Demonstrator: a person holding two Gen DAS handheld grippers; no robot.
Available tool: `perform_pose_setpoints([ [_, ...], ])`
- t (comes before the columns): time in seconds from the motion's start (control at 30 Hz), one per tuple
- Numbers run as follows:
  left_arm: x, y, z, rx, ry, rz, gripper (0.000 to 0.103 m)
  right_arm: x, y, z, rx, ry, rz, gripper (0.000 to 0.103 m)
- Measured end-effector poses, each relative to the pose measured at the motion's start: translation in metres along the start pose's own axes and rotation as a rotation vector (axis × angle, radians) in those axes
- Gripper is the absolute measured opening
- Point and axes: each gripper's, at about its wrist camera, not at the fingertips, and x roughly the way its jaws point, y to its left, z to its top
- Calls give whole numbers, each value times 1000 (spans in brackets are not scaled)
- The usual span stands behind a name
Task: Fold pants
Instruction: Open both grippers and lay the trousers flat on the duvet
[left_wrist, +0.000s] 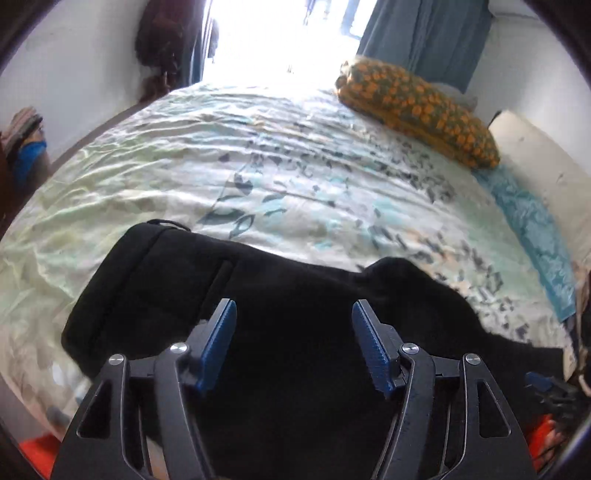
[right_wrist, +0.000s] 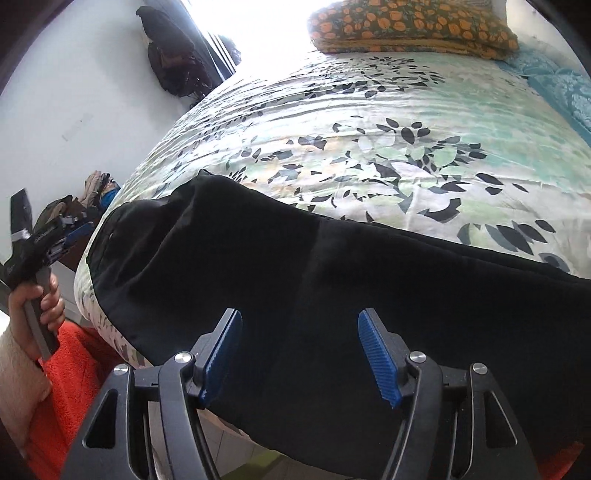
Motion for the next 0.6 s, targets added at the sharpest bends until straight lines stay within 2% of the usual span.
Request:
perform_pose_setpoints([
  [0.03,15,5,0,10,26,52,67,-3,-4,1,19,-7,-12,70],
  [0.07,31,17,-2,6,59,170,61,-6,-10,0,41,-14,-21,70],
  [0.1,39,39,-9,-37,75,281,59,-10,-15,-2,66,-21,-29,70],
  [0.17,28,76,-19,-219,36,257,57,-14,-25,-6,100,-26,-52,70],
  [0.23,15,83,-22,-241,30,352,55,-19,-33,-12,112,-34,-82,70],
  [0.33,-4,75,-23,-234,1,332,58,-23,-45,-19,132,-46,-108,71],
  [0.37,-13,65,-21,-216,-32,298,64,-23,-49,-19,147,-46,-104,71],
  [0.43,-17,42,-10,-165,-61,175,68,-21,-55,-19,173,-46,-97,71],
  [0.53,2,-6,7,-36,16,-34,68,-17,-54,-16,172,-46,-87,71],
  [0.57,12,-26,9,27,63,-88,68,-16,-51,-16,162,-44,-85,71],
  [0.6,25,-44,8,95,109,-112,68,-16,-48,-15,150,-41,-82,71],
])
